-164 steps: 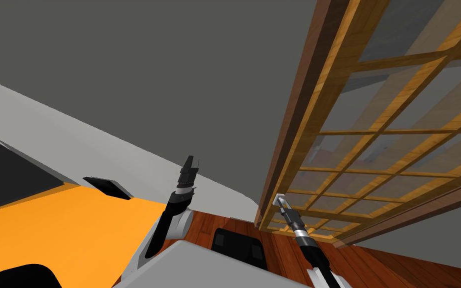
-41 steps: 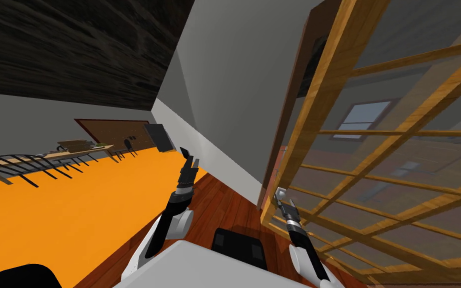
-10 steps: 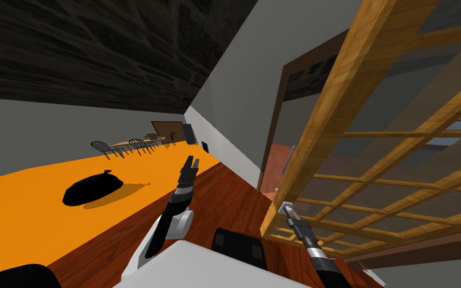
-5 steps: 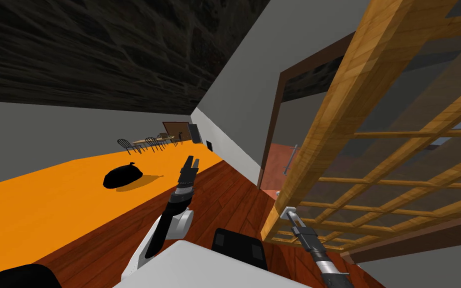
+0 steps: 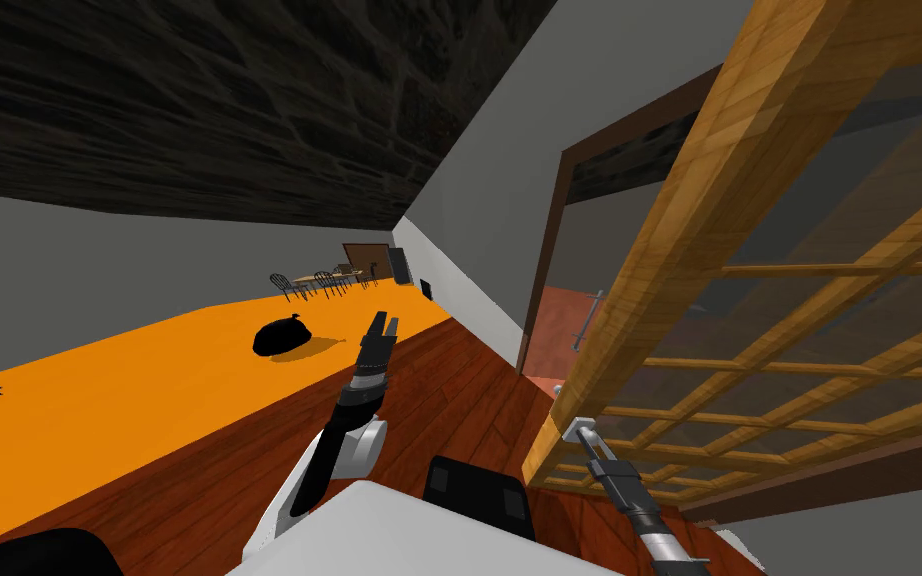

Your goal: Pull the door open

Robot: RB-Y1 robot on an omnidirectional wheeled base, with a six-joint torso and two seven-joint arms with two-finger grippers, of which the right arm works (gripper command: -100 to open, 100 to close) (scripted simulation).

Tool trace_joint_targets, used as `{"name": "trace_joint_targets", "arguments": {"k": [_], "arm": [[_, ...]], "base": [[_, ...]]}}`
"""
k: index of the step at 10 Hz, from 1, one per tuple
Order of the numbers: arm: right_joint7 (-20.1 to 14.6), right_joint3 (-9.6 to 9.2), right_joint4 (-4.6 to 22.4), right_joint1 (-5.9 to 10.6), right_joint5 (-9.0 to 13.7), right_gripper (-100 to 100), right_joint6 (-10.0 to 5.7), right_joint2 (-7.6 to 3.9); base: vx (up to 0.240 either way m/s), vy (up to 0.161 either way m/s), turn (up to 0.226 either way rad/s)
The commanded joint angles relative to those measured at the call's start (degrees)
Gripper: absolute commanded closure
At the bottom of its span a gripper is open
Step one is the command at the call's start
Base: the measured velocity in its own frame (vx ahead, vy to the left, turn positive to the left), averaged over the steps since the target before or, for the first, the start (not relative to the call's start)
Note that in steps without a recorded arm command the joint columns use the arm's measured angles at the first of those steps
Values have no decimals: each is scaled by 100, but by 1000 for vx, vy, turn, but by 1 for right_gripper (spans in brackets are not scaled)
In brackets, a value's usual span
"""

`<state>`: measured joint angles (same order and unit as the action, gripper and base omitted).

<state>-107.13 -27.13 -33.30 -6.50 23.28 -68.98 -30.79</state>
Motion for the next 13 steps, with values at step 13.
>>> {"name": "trace_joint_targets", "arguments": {"k": [13], "arm": [[-218, -187, 408, 11, -89, 100, -488, -66]], "base": [[-186, -68, 138]]}}
